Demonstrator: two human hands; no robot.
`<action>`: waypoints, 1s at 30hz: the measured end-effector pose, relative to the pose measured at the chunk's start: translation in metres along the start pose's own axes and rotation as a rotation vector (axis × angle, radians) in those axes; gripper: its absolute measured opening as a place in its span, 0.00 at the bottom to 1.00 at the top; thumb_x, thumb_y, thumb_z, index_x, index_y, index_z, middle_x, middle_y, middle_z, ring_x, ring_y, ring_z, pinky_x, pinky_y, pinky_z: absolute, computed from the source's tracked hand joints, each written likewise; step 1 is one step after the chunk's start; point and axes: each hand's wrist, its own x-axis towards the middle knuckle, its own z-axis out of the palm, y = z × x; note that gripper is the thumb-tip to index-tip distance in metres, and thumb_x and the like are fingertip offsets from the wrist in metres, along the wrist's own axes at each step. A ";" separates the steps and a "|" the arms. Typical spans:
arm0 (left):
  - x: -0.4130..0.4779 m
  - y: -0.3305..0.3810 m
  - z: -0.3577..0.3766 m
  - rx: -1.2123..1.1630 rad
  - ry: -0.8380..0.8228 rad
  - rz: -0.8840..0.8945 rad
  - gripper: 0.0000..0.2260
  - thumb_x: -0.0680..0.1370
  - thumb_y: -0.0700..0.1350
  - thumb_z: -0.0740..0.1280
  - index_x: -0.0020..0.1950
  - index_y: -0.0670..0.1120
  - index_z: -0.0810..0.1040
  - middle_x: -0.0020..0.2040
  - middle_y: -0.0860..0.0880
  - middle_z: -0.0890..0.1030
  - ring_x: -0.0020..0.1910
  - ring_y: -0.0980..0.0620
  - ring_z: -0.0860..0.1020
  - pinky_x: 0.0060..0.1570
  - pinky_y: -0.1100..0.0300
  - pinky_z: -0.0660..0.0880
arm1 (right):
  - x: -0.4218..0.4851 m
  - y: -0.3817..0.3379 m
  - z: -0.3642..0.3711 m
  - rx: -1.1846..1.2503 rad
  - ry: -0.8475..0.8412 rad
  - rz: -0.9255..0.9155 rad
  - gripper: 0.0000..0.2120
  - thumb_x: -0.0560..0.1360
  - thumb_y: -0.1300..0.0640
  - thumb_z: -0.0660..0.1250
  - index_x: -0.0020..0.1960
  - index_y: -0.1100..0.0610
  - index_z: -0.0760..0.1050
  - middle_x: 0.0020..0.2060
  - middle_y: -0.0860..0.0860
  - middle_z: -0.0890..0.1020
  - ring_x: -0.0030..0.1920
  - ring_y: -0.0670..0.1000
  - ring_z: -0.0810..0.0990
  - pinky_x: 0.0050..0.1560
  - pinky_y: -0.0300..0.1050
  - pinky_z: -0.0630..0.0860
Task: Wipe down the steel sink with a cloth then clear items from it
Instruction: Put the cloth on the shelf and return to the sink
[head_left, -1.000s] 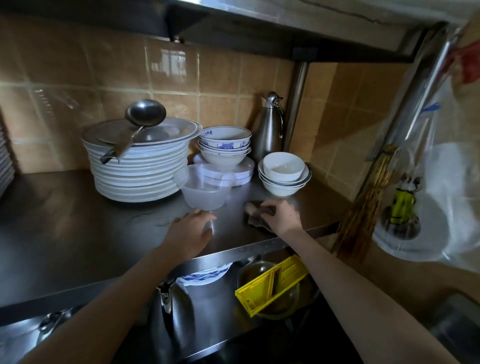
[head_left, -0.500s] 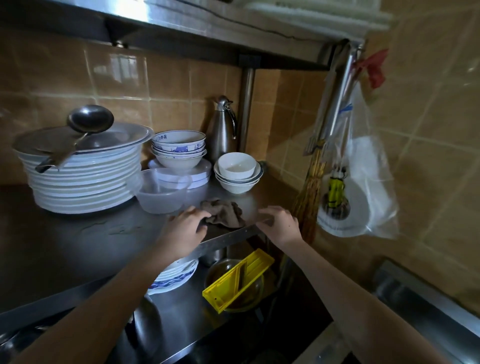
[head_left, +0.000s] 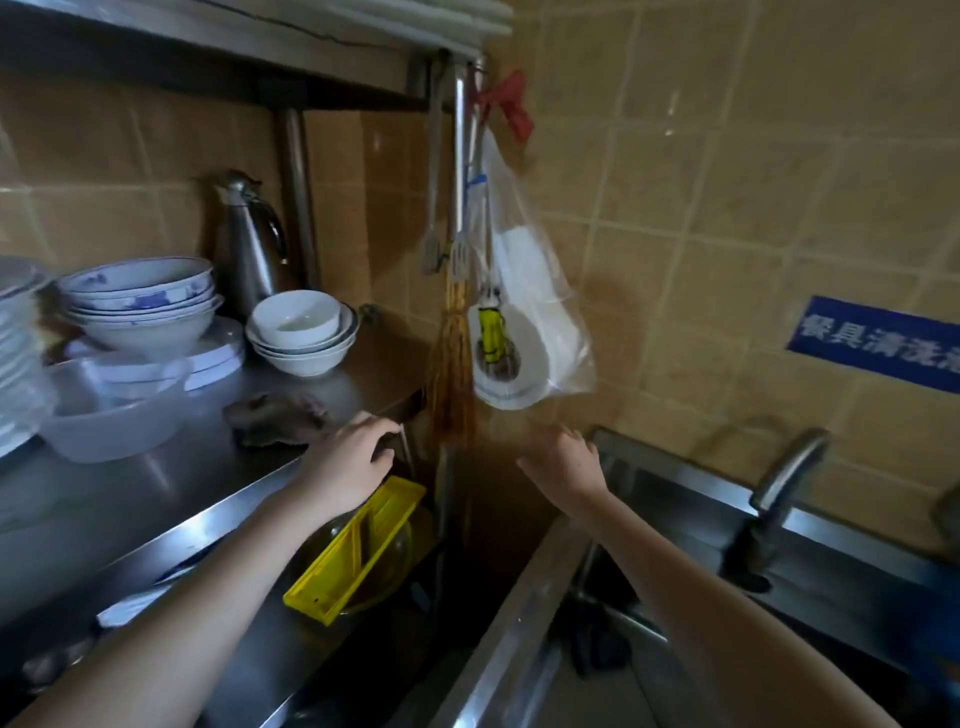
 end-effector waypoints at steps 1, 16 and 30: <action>0.003 0.008 0.007 -0.013 -0.010 0.023 0.14 0.77 0.47 0.63 0.62 0.52 0.75 0.61 0.51 0.75 0.56 0.48 0.77 0.51 0.54 0.74 | -0.007 0.010 -0.004 -0.004 0.016 0.037 0.12 0.74 0.50 0.66 0.57 0.44 0.77 0.60 0.48 0.76 0.63 0.54 0.72 0.64 0.53 0.68; 0.021 0.138 0.097 -0.102 -0.232 0.303 0.14 0.79 0.50 0.60 0.65 0.54 0.71 0.64 0.54 0.71 0.57 0.52 0.76 0.50 0.54 0.76 | -0.127 0.141 -0.054 -0.045 0.162 0.390 0.14 0.73 0.55 0.66 0.57 0.46 0.78 0.59 0.47 0.78 0.62 0.52 0.73 0.63 0.51 0.68; 0.018 0.249 0.165 -0.144 -0.373 0.498 0.14 0.79 0.49 0.60 0.65 0.54 0.71 0.65 0.54 0.71 0.52 0.54 0.76 0.39 0.64 0.71 | -0.231 0.233 -0.092 -0.103 0.223 0.668 0.14 0.74 0.54 0.65 0.60 0.47 0.77 0.62 0.50 0.76 0.64 0.53 0.71 0.63 0.52 0.67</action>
